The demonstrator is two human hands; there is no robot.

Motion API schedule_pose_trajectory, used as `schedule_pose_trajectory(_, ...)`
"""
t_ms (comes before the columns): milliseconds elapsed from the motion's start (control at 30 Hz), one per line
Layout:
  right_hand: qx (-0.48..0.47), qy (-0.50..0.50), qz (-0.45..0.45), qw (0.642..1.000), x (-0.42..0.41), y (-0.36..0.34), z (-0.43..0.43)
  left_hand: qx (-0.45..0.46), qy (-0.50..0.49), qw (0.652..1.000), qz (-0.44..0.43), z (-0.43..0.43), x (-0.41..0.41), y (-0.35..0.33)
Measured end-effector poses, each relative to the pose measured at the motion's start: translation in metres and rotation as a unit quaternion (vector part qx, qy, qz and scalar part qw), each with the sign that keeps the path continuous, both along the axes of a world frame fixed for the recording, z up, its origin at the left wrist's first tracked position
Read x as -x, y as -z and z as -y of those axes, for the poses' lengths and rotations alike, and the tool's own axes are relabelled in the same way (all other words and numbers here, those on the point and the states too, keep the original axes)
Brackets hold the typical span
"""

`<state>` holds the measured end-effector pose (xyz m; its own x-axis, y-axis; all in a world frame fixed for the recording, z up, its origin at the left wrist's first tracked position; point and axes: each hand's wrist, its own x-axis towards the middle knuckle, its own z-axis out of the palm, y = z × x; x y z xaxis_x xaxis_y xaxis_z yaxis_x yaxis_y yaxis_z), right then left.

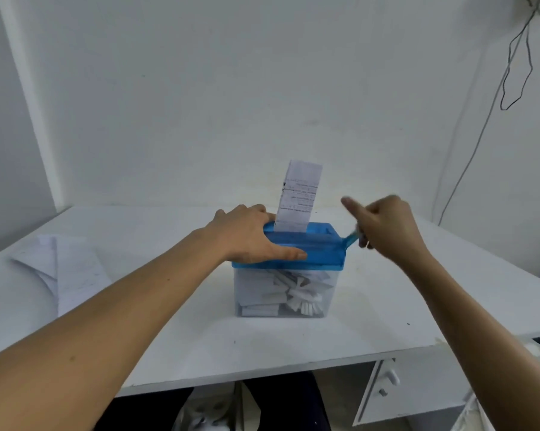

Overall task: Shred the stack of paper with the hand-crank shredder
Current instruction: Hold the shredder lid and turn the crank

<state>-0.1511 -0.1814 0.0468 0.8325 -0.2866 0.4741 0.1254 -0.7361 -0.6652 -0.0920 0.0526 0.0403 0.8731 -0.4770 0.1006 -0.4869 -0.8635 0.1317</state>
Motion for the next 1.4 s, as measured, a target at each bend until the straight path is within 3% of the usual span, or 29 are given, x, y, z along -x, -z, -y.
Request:
schedule_pose_trajectory(133,-0.038,0.041,-0.052,0.997,-0.053,-0.014,0.004,0.036,0.016,0.999,-0.016,-0.004,-0.002,0.004)
schedule_pose_trajectory(233,-0.024,0.025,-0.135,0.990,-0.081,0.017,0.004,0.040,0.033,0.998,-0.024,-0.003,-0.004,0.006)
schedule_pose_trajectory(300,-0.083,-0.010,-0.156,0.984,-0.083,0.049,0.003,0.020,0.038,0.999,-0.027,-0.004,-0.004,0.004)
schedule_pose_trajectory(433,-0.162,-0.002,-0.072,0.984,-0.063,0.084,0.001,-0.026,0.034,0.997,-0.072,0.002,-0.006,-0.010)
schedule_pose_trajectory(533,-0.179,0.033,-0.038,0.983,-0.062,0.095,0.001,0.020,0.074,0.988,-0.134,0.013,-0.004,-0.014)
schedule_pose_trajectory(633,-0.194,0.036,-0.013,0.980,-0.053,0.102,0.000,0.050,0.038,0.995,-0.077,0.011,-0.002,-0.002)
schedule_pose_trajectory(733,-0.170,-0.002,-0.018,0.985,-0.019,0.110,-0.007,0.065,0.037,0.997,-0.019,0.009,0.001,0.006)
schedule_pose_trajectory(900,-0.184,-0.103,-0.033,0.977,0.043,0.095,-0.003,0.070,0.043,0.996,-0.023,0.010,0.008,0.001)
schedule_pose_trajectory(1100,0.038,-0.175,-0.081,0.980,0.067,0.028,0.017,0.072,0.035,0.997,-0.024,0.009,0.008,0.000)
schedule_pose_trajectory(1400,-0.019,-0.146,0.008,0.989,-0.015,0.003,0.025,0.080,0.036,0.996,-0.027,0.012,0.006,0.000)
